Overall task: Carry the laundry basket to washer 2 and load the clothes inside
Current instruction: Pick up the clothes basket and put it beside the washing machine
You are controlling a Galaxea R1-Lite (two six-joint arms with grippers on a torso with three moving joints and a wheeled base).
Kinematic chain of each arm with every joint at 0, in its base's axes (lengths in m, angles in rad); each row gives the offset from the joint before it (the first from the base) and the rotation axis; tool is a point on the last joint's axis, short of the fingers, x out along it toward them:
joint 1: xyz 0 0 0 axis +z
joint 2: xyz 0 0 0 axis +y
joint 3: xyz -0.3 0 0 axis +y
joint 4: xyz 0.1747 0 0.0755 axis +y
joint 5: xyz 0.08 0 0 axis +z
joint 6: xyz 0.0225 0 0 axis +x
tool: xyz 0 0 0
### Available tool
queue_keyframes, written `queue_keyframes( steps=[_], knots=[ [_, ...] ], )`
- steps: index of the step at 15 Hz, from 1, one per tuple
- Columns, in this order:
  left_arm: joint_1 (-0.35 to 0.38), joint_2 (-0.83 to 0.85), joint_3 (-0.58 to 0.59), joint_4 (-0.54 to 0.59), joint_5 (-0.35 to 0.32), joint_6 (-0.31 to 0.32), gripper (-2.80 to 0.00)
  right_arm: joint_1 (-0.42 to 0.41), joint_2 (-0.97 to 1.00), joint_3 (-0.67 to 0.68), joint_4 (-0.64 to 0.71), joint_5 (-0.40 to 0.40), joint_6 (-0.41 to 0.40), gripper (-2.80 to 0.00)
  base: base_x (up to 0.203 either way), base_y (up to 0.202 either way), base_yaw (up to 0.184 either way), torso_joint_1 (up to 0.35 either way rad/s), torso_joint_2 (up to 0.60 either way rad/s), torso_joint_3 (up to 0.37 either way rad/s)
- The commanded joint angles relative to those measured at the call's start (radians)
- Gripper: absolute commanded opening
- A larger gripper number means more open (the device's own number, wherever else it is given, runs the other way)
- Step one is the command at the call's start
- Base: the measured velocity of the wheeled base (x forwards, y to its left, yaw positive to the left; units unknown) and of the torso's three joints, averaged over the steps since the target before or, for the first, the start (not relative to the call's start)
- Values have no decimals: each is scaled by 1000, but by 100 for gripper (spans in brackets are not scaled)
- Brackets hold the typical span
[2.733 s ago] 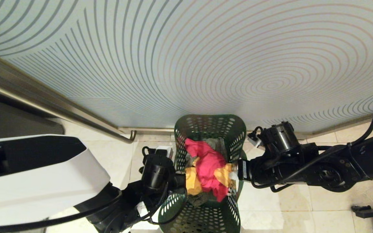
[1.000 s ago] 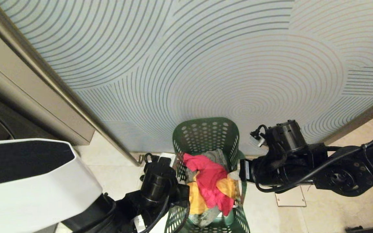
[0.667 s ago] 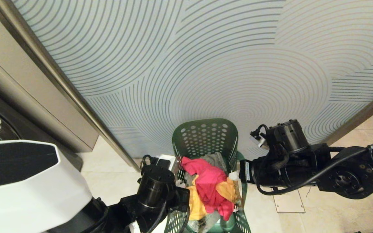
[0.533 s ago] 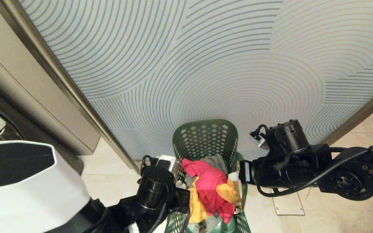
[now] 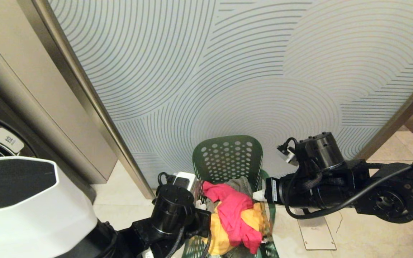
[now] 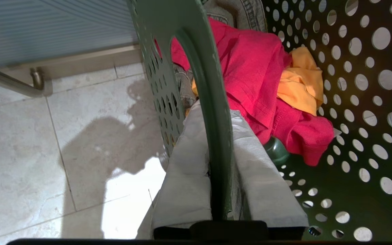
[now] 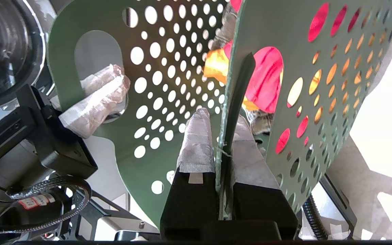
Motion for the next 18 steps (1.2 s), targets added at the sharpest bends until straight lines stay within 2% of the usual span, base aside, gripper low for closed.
queue_keyframes(
  steps=[1,15,18],
  knots=[
    [-1,4,0,-6,2,-1,-280,2,1,-1,-2,2,3,-280,0,0,0,4,3,203],
    [-5,-2,23,-7,5,-1,-280,3,0,2,1,2,5,-280,0,0,0,2,1,202],
    [-12,-3,20,-12,4,-1,-280,2,1,4,-2,-27,3,-280,0,0,0,2,-2,135]
  ],
)
